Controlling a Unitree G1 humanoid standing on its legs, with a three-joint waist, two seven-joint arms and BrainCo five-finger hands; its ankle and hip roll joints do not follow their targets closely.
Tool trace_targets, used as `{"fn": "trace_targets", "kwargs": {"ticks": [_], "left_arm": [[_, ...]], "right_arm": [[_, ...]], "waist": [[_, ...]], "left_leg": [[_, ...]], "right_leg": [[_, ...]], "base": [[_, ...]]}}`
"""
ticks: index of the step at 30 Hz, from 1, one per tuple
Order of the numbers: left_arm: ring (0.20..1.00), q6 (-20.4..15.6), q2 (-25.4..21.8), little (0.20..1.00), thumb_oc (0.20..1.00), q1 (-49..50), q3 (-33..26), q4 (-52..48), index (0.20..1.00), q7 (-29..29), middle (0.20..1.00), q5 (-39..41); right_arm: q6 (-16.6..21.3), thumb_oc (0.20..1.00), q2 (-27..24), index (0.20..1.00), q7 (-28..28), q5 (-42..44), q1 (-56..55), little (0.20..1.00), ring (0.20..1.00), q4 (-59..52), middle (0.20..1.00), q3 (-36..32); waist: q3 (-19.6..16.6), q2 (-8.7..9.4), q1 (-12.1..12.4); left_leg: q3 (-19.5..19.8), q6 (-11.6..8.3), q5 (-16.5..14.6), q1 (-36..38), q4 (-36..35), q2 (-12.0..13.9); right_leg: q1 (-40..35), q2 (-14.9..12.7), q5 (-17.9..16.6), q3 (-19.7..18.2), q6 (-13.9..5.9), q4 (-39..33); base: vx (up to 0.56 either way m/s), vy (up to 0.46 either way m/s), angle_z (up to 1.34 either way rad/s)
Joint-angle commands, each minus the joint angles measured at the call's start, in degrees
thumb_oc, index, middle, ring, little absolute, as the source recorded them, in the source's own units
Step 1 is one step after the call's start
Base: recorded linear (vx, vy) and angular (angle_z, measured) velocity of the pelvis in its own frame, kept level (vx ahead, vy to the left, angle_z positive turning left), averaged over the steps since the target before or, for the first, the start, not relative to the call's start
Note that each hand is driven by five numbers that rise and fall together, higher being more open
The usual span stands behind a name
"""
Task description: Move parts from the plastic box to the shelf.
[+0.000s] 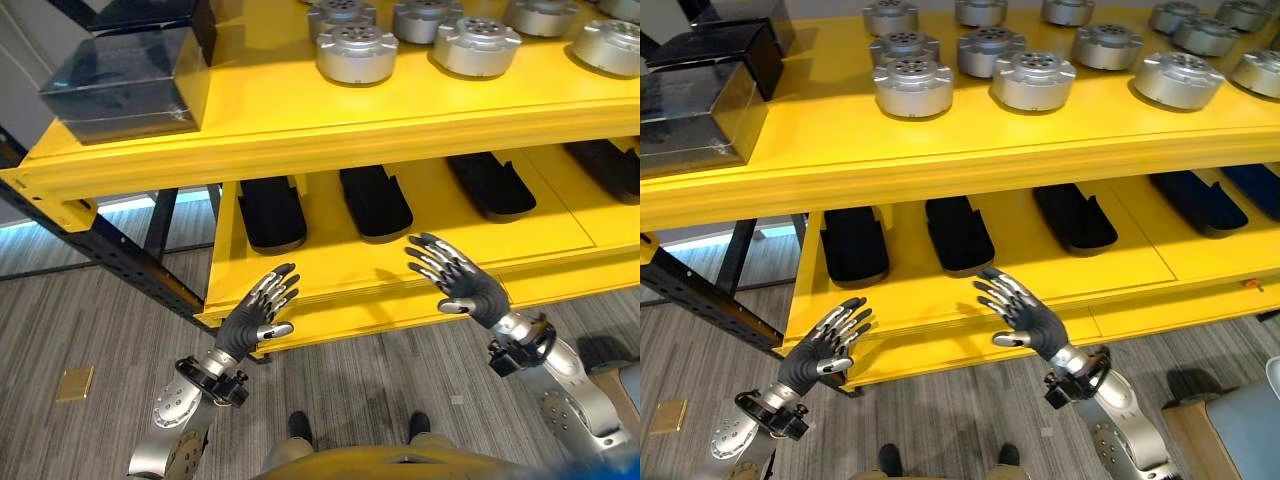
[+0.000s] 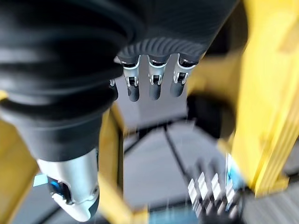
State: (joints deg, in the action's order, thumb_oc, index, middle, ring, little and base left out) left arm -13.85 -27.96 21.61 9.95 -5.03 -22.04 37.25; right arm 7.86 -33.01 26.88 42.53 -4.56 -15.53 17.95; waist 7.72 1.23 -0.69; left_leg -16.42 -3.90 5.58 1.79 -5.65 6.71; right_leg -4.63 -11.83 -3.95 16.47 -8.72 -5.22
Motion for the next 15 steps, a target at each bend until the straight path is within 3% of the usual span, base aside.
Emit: {"fn": "trace_targets", "kwargs": {"ticks": [1, 5, 10, 12, 14, 15], "left_arm": [[1.000, -2.8, -2.1, 1.000, 1.000, -3.2, -0.8, -3.1, 1.000, 1.4, 1.000, 2.9], [1.000, -6.2, -2.0, 1.000, 1.000, -4.8, -0.7, -5.3, 1.000, 5.4, 1.000, 4.8], [1.000, -9.9, -1.5, 1.000, 1.000, -6.5, -1.8, -9.0, 1.000, 12.1, 1.000, 3.7], [1.000, -12.0, -0.1, 1.000, 1.000, -7.8, -2.8, -12.1, 1.000, 18.8, 1.000, 2.5], [1.000, -12.6, 0.3, 1.000, 1.000, -8.2, -2.7, -12.6, 1.000, 19.9, 1.000, 1.6], [1.000, -13.1, 0.7, 1.000, 1.000, -8.8, -2.6, -13.1, 1.000, 20.9, 1.000, 0.6]], "right_arm": [[1.5, 1.000, 0.6, 1.000, -2.3, -0.9, 6.5, 1.000, 1.000, -1.9, 1.000, 2.1], [2.0, 1.000, 1.5, 1.000, -9.4, -2.6, 12.0, 1.000, 1.000, -3.1, 1.000, 6.8], [4.4, 1.000, 2.6, 1.000, -17.3, -4.6, 16.2, 1.000, 1.000, -2.9, 1.000, 7.1], [6.6, 1.000, 4.1, 1.000, -27.9, -9.2, 19.2, 1.000, 1.000, -2.3, 1.000, 6.2], [7.6, 1.000, 4.5, 1.000, -31.1, -11.6, 19.7, 1.000, 1.000, -2.4, 1.000, 5.8], [8.3, 1.000, 4.9, 1.000, -35.3, -14.5, 20.3, 1.000, 1.000, -2.3, 1.000, 5.2]], "waist": [[3.6, 0.57, 2.6], [7.8, -0.07, 5.5], [12.5, -0.97, 7.3], [15.3, -1.28, 8.2], [15.9, -1.37, 8.2], [16.7, -1.48, 8.2]], "left_leg": [[-2.2, -0.95, -0.8, 3.9, 0.8, 2.8], [-0.4, -0.17, -0.5, 0.1, 2.0, 2.3], [1.3, 0.17, -0.4, -4.0, 4.1, 2.0], [2.1, 0.18, -0.3, -6.2, 5.0, 1.9], [2.2, 0.18, -0.4, -6.6, 5.3, 1.9], [2.1, 0.25, -0.4, -7.2, 5.8, 1.8]], "right_leg": [[2.0, -1.2, -4.8, 3.4, -3.49, 0.5], [5.1, -1.0, -3.0, 3.5, -2.74, 4.2], [8.2, -0.4, -1.5, 3.8, -1.39, 7.3], [9.6, 0.0, -1.0, 4.1, -0.63, 8.2], [9.9, 0.1, -0.8, 4.2, -0.39, 8.5], [10.5, 0.1, -0.5, 4.2, -0.19, 9.1]], "base": [[-0.07, 0.017, 0.11], [-0.19, 0.023, 0.27], [-0.19, 0.006, 0.19], [-0.20, -0.022, 0.06], [-0.09, -0.003, 0.00], [-0.08, 0.018, 0.01]]}}
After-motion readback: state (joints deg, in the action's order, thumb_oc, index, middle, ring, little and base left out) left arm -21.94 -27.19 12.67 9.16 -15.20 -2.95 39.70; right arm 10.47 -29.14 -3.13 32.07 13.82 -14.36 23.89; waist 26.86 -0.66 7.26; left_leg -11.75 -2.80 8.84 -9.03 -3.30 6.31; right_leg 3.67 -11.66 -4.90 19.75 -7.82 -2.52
